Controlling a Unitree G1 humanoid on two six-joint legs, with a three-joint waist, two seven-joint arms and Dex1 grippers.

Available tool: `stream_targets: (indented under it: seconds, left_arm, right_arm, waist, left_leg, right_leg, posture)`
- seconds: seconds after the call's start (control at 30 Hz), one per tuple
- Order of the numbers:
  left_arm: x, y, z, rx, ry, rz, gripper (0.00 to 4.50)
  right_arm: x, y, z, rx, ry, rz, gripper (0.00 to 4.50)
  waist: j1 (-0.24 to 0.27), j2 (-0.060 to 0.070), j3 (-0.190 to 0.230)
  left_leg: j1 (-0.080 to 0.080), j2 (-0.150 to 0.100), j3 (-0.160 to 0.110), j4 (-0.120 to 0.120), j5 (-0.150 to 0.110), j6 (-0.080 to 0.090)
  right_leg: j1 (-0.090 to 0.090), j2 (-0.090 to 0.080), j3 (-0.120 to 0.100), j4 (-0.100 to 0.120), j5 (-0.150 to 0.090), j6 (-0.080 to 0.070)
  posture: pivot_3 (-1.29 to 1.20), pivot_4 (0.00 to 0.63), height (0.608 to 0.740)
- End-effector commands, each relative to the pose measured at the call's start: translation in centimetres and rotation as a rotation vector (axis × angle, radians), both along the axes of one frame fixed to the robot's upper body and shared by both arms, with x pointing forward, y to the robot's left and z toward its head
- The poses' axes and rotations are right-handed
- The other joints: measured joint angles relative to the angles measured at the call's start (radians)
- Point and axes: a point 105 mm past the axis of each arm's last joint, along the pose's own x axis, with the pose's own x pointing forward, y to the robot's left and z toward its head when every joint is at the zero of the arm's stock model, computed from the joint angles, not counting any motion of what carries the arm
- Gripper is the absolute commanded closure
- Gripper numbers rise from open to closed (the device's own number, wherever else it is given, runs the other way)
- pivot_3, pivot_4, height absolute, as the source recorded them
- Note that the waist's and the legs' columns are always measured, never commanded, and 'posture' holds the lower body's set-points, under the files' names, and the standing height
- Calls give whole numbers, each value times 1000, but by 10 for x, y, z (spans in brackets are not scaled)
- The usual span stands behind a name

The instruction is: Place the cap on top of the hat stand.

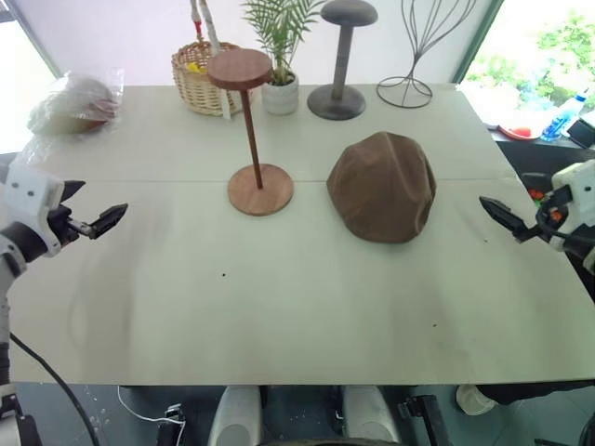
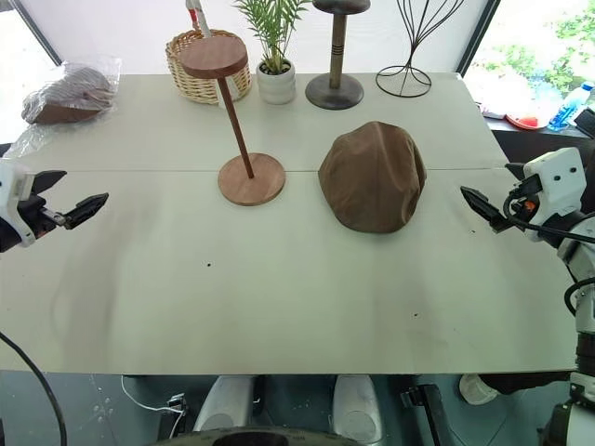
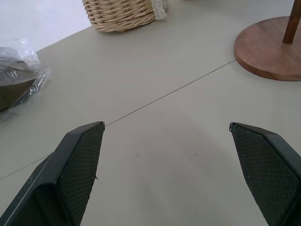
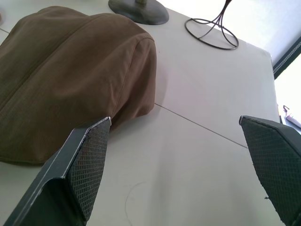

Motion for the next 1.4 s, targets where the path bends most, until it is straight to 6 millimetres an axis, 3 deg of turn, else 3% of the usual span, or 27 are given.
stream_targets:
  seconds: [0.03, 0.67, 0.77, 0.87, 1.0, 1.13, 1.27, 1.4]
  left_arm:
    - [-1, 2, 15, 23, -44, -3, 46]
    - [2, -1, 21, -40, -49, -15, 46]
    - [3, -8, 21, -40, -36, -50, 46]
    - [5, -28, 31, -59, -25, -149, 46]
    - [-2, -69, 55, -95, 7, -380, 46]
    - [-17, -105, 69, -88, 106, -607, 46]
    - [-38, -137, 70, -19, 243, -853, 46]
    - [-47, -148, 59, 73, 340, -985, 46]
  right_arm:
    - [-1, -2, 18, -30, -59, 1, 0]
    - [1, 0, 26, -35, -82, 0, 0]
    - [2, -3, 31, -55, -87, -19, 0]
    - [5, 4, 43, -113, -90, 2, 0]
    - [3, 33, 70, -202, -110, 89, 0]
    - [-4, 69, 76, -285, -72, 185, 0]
    - [-17, 114, 58, -382, -3, 310, 0]
    - [-22, 136, 28, -495, 26, 338, 0]
  waist:
    - [0, 0, 0]
    - [0, 0, 0]
    - [0, 0, 0]
    - [1, 0, 0]
    - [0, 0, 0]
    - [-1, 0, 1]
    - [-1, 0, 1]
    - [-1, 0, 1]
  left_leg:
    - [0, 0, 0, 0, 0, 0]
    - [1, 0, 0, 0, 0, 0]
    - [1, 0, 0, 0, 0, 0]
    - [1, 0, 0, 1, 0, 0]
    - [0, 0, 0, 3, 0, 0]
    - [0, 0, 0, 2, 0, 0]
    - [0, 0, 1, 1, 0, 0]
    - [0, 0, 1, 1, 0, 0]
  right_leg:
    - [0, 0, 0, 0, 0, 0]
    - [0, 0, 0, 1, 0, 0]
    - [0, 0, 0, 1, 0, 0]
    - [0, 0, 1, 2, 0, 0]
    - [1, 0, 1, 2, 0, 0]
    - [1, 0, 1, 2, 0, 1]
    - [0, 0, 2, 2, -1, 1]
    - [-1, 0, 2, 2, -1, 1]
  posture:
    - [0, 150, 728]
    - [0, 150, 728]
    - [0, 150, 728]
    - [0, 150, 728]
    - [0, 150, 728]
    - [0, 150, 728]
    - [0, 150, 728]
    - [0, 150, 728]
